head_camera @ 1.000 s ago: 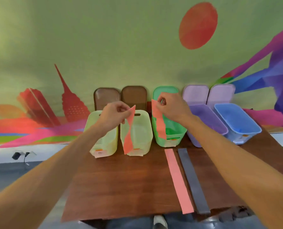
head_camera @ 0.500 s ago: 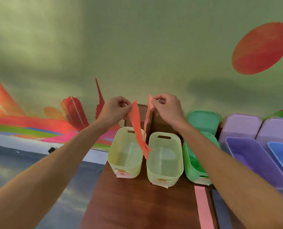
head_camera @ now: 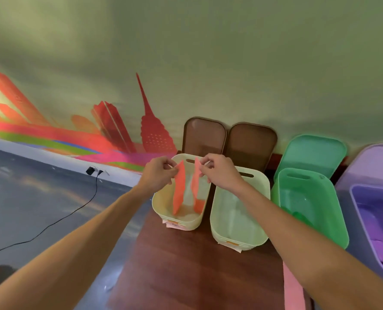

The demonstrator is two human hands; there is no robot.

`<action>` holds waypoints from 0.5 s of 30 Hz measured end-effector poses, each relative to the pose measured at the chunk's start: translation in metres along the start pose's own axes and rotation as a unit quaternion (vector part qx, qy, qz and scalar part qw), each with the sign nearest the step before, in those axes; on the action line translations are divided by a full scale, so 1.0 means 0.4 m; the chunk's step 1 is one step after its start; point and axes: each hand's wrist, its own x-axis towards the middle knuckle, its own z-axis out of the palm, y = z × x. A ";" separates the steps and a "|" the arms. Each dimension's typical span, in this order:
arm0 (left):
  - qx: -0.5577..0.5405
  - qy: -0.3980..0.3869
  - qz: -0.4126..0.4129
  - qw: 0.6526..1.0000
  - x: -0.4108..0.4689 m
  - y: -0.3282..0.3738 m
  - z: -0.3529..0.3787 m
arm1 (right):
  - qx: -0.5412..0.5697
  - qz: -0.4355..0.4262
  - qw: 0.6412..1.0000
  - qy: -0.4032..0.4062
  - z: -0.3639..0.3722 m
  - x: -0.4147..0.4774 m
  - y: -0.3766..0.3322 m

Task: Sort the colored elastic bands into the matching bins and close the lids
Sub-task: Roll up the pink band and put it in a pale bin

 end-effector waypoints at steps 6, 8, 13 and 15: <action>0.013 -0.039 -0.070 0.997 0.004 -0.108 0.051 | -0.046 0.045 0.997 -0.049 0.070 -0.004 0.074; 0.012 -0.069 -0.095 0.993 0.001 -0.136 0.057 | -0.066 0.061 0.994 -0.062 0.082 -0.022 0.086; -0.003 -0.125 -0.106 0.987 -0.039 -0.172 0.050 | -0.112 0.071 0.988 -0.077 0.109 -0.080 0.088; -0.014 -0.137 -0.096 0.986 -0.066 -0.176 0.034 | -0.110 0.073 0.989 -0.062 0.115 -0.114 0.080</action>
